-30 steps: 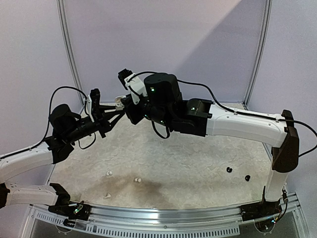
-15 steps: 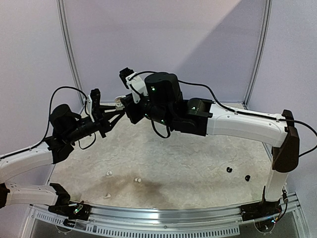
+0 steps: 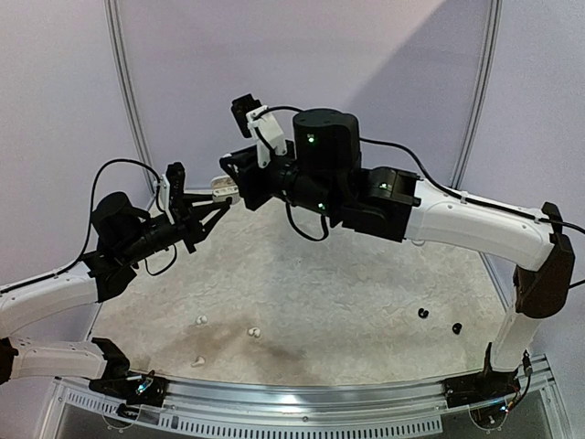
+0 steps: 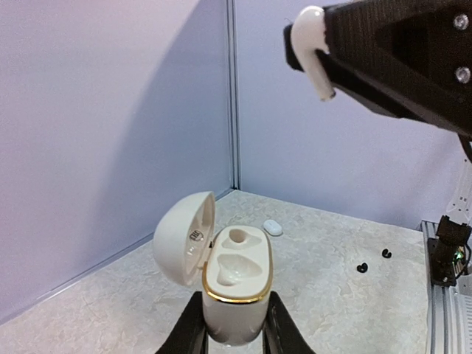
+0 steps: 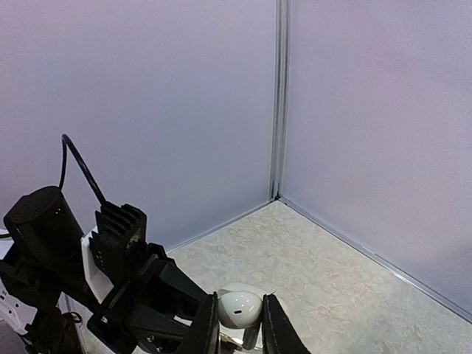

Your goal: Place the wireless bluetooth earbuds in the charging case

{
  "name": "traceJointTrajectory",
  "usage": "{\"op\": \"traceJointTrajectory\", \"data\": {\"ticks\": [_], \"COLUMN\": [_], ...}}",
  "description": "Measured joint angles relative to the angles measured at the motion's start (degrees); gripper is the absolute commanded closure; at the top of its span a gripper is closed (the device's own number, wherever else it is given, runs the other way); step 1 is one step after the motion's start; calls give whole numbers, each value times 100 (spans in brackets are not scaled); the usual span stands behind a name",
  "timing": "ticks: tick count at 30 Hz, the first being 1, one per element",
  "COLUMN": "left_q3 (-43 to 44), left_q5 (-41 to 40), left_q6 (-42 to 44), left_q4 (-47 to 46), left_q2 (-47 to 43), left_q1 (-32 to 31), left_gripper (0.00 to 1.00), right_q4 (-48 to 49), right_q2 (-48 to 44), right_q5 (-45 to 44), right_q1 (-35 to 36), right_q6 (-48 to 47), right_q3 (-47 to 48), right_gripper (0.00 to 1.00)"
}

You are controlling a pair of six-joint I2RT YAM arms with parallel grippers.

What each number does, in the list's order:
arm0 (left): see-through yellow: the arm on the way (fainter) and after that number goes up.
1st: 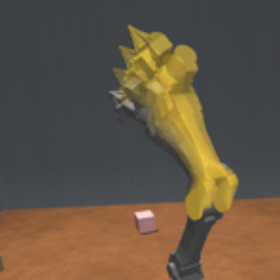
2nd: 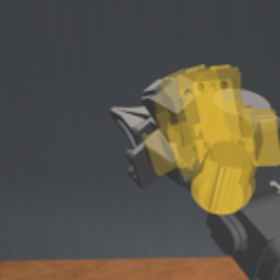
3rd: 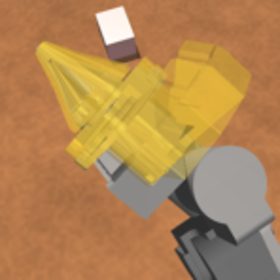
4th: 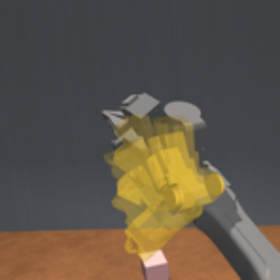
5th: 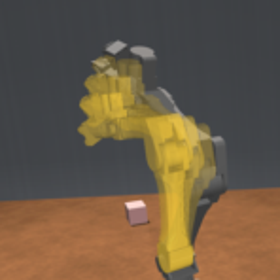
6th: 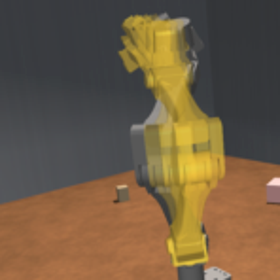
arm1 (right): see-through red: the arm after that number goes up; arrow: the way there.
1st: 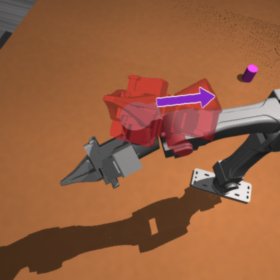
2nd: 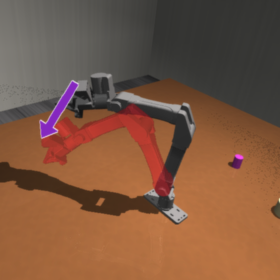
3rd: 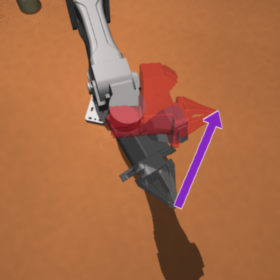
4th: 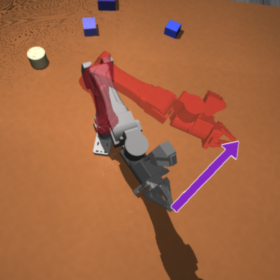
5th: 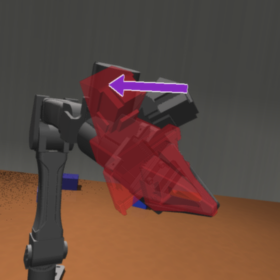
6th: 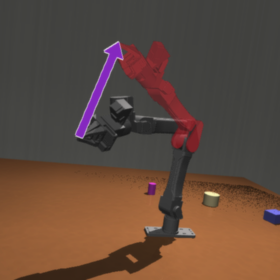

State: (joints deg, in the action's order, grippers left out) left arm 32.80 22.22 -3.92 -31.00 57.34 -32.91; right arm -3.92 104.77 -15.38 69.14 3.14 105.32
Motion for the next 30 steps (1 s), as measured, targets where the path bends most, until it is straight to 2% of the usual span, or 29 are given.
{"op": "traceJointTrajectory", "data": {"ticks": [4,9,16,23,30], "left_q3": [0,0,-26,-63,-87], "left_q5": [-79,-133,-173,-173,-173], "left_q6": [-203,-319,-319,-319,-273], "left_q4": [17,15,15,15,17], "left_q2": [-13,-42,-44,-44,-103], "left_q1": [0,0,0,0,0], "left_gripper": [100,100,100,100,100], "right_q4": [-839,-2830,-5263,-5821,-5639], "right_q2": [-199,-282,87,789,1021], "right_q5": [-531,-1150,-785,601,1589], "right_q1": [-116,-669,-1213,-1185,-1189], "right_q6": [354,1674,3547,4190,4321], "right_q3": [162,260,-660,-1871,-2295], "right_gripper": [100,100,100,100,96]}}
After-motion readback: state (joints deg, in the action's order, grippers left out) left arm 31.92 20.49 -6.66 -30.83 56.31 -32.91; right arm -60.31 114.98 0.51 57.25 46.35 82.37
